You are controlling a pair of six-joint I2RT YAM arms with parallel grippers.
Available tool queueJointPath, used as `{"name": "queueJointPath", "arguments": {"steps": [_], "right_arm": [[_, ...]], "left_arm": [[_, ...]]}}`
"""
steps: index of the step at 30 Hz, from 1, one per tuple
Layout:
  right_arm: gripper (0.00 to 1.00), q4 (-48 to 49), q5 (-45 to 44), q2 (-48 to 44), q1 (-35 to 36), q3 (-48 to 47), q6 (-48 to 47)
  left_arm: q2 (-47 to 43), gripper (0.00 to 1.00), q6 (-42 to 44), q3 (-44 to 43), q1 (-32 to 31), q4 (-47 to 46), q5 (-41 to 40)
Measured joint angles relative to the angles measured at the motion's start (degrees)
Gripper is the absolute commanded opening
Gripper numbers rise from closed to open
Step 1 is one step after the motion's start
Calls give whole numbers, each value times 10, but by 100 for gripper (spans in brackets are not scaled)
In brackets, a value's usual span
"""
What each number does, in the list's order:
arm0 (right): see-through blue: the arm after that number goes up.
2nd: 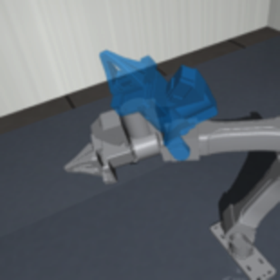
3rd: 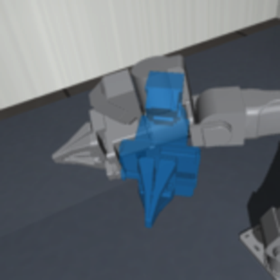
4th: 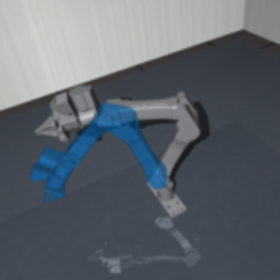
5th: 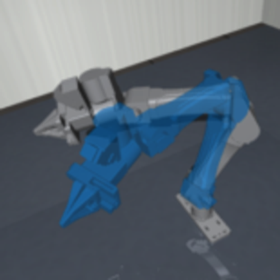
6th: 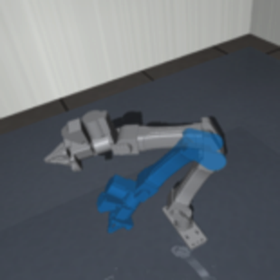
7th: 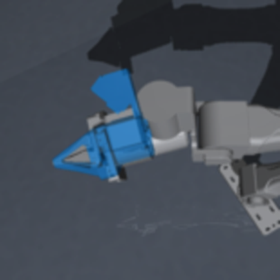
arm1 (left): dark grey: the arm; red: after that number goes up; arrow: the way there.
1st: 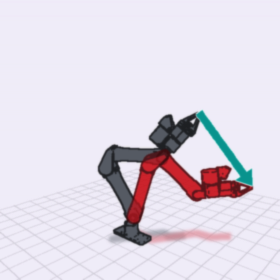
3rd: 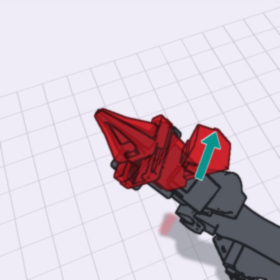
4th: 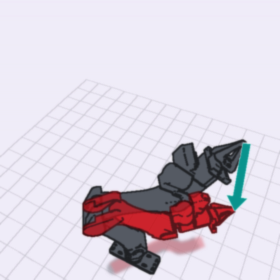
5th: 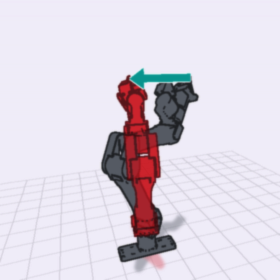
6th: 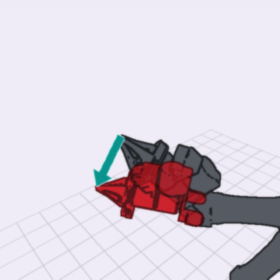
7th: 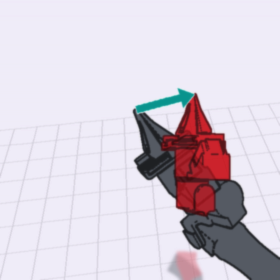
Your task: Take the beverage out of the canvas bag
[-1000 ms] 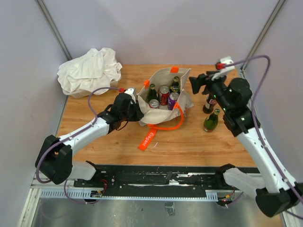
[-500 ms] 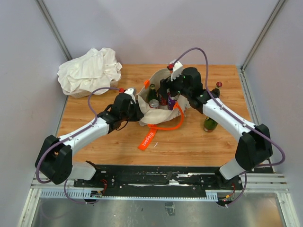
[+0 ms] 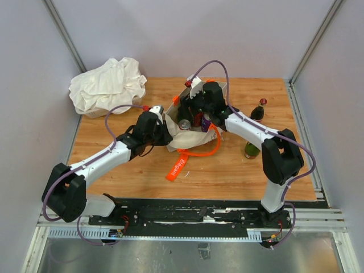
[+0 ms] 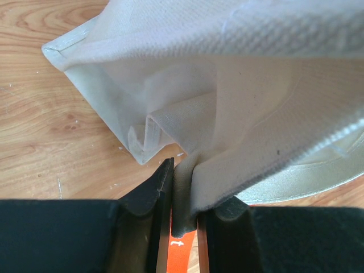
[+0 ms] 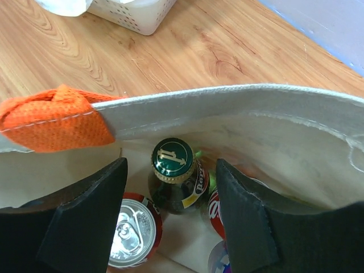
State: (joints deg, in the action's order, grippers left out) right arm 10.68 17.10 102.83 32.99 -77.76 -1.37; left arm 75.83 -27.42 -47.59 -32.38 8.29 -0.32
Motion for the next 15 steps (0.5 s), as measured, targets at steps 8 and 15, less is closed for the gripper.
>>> {"name": "queueJointPath", "arguments": {"steps": [8, 15], "right_arm": [[56, 23, 0, 40, 0, -28, 1], [54, 23, -1, 80, 0, -62, 1]], "left_arm": [[0, 24, 0, -4, 0, 5, 0], [1, 24, 2, -9, 0, 5, -2]]}}
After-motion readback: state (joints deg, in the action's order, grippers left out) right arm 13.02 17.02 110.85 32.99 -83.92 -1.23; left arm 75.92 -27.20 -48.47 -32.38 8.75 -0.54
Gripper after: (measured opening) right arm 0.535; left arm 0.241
